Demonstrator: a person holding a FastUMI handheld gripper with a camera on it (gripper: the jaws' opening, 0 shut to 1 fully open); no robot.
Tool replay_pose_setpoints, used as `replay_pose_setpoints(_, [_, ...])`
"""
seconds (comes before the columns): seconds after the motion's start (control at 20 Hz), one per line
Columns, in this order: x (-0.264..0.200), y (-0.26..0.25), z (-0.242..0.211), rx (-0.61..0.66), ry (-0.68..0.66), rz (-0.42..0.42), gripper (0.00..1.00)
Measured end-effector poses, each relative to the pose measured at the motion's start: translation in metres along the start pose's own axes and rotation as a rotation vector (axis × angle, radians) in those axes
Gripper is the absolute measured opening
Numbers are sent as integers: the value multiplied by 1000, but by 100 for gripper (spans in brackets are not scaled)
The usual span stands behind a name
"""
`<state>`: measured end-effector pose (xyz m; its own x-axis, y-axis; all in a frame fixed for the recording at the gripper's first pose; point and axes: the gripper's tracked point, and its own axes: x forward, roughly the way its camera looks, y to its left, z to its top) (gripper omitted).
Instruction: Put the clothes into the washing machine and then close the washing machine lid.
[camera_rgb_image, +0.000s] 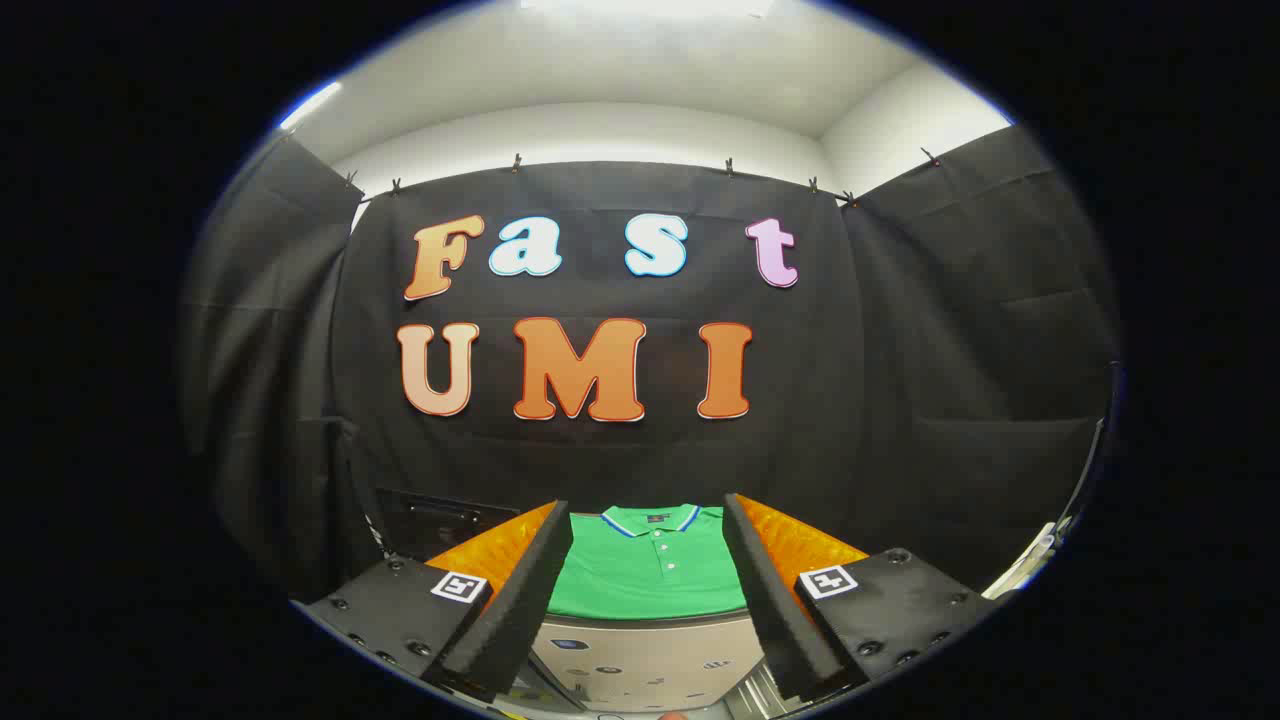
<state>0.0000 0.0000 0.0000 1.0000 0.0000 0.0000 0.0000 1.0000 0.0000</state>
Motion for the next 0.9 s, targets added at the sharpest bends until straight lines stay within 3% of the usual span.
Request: replay_pose_setpoints(0.9, [1, 9, 10, -12, -28, 27, 98])
